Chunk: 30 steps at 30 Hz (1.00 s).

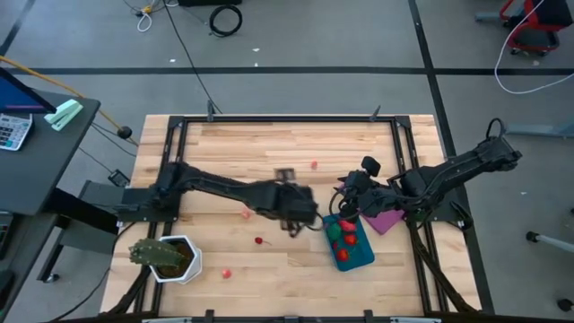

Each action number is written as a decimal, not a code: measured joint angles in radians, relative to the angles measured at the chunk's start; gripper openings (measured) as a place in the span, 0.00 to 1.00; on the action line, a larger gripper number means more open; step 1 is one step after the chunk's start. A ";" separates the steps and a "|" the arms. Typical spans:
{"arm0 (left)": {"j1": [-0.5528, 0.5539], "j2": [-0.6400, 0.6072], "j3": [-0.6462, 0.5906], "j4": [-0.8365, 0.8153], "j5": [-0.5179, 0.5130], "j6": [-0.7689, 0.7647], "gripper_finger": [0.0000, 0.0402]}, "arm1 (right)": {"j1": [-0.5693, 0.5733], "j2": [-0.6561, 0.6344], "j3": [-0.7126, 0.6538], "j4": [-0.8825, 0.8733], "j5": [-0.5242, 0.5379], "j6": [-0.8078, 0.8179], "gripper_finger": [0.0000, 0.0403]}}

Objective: Pick and placing Produce into tupperware
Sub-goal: Put the pink peach into the blue bin

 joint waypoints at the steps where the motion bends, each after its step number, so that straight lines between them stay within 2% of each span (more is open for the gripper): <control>1: 0.000 -0.025 0.000 -0.078 -0.013 -0.059 0.25 | 0.000 0.000 0.000 0.000 0.000 0.000 0.36; 6: -0.007 -0.120 0.000 -0.468 -0.016 -0.374 0.20 | 0.000 0.000 0.000 -0.004 0.000 0.000 0.36; 7: -0.014 -0.131 -0.003 -0.495 -0.013 -0.424 0.19 | 0.000 0.000 0.000 -0.005 0.000 0.000 0.36; 9: -0.032 -0.167 -0.033 -0.468 0.032 -0.441 0.17 | 0.000 0.000 0.000 -0.008 0.000 0.000 0.36; 14: -0.098 -0.209 -0.107 -0.486 0.276 -0.392 0.16 | 0.000 0.000 0.000 -0.020 -0.001 0.001 0.36; 18: -0.170 -0.215 -0.181 -0.476 0.433 -0.471 0.18 | 0.000 0.000 0.000 -0.033 -0.003 0.001 0.36; 21: -0.223 -0.212 -0.284 -0.424 0.514 -0.568 0.22 | 0.000 0.000 0.000 -0.036 -0.004 0.001 0.36; 24: -0.259 -0.214 -0.413 -0.433 0.588 -0.579 0.28 | 0.000 0.000 0.000 -0.038 -0.004 0.014 0.36; 30: -0.245 -0.212 -0.640 -0.358 0.740 -0.643 0.41 | 0.000 0.000 0.000 -0.038 -0.004 0.022 0.36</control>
